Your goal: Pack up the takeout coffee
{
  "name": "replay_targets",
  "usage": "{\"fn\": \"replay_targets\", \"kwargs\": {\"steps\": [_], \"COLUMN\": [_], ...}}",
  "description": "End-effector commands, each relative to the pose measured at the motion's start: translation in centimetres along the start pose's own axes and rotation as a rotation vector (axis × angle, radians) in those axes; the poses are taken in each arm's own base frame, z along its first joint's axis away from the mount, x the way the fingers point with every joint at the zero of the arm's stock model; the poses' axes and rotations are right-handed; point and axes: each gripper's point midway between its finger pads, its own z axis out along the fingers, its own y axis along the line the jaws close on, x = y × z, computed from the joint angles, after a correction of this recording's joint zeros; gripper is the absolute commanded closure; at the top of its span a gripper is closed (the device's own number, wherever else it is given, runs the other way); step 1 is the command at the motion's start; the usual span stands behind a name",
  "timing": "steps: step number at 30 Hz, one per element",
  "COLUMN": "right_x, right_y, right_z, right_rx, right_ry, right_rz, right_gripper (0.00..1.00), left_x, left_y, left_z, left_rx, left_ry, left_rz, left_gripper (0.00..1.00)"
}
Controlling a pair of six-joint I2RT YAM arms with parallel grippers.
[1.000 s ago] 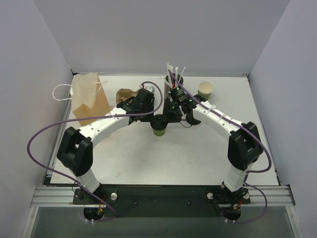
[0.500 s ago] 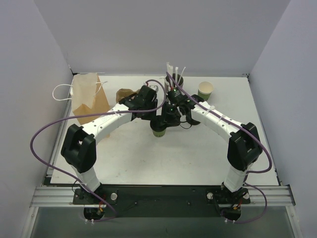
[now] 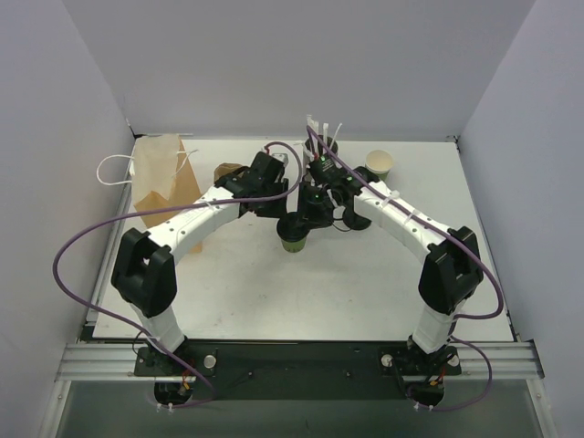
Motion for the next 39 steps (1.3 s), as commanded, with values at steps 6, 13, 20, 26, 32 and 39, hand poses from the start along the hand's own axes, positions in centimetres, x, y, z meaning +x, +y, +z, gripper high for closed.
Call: {"fn": "replay_targets", "kwargs": {"steps": [6, 13, 20, 26, 32, 39], "right_x": [-2.6, -3.4, -3.4, -3.1, -2.7, -1.9], "right_y": [-2.0, -2.0, -1.6, -1.6, -1.7, -1.8], "right_z": [-0.3, 0.9, 1.3, 1.7, 1.9, 2.7], "right_rx": [0.093, 0.097, 0.092, 0.093, 0.096, 0.092], "right_ry": [-0.042, -0.035, -0.032, -0.025, -0.016, 0.013], "right_rz": [-0.15, -0.219, -0.226, -0.222, -0.221, -0.2], "right_gripper": [0.65, 0.67, 0.68, 0.69, 0.7, 0.75], "left_x": [-0.5, 0.5, 1.0, 1.6, 2.3, 2.7], "left_y": [-0.8, -1.3, -1.1, -1.1, -0.9, -0.7], "left_z": [-3.3, -2.9, -2.0, -1.2, -0.6, -0.2], "left_rx": [0.065, 0.089, 0.077, 0.075, 0.067, 0.055], "left_ry": [-0.043, -0.025, -0.012, 0.007, 0.025, 0.033], "left_rz": [-0.087, -0.121, -0.129, -0.132, -0.135, -0.135], "left_gripper": [0.62, 0.63, 0.65, 0.67, 0.69, 0.71]}}
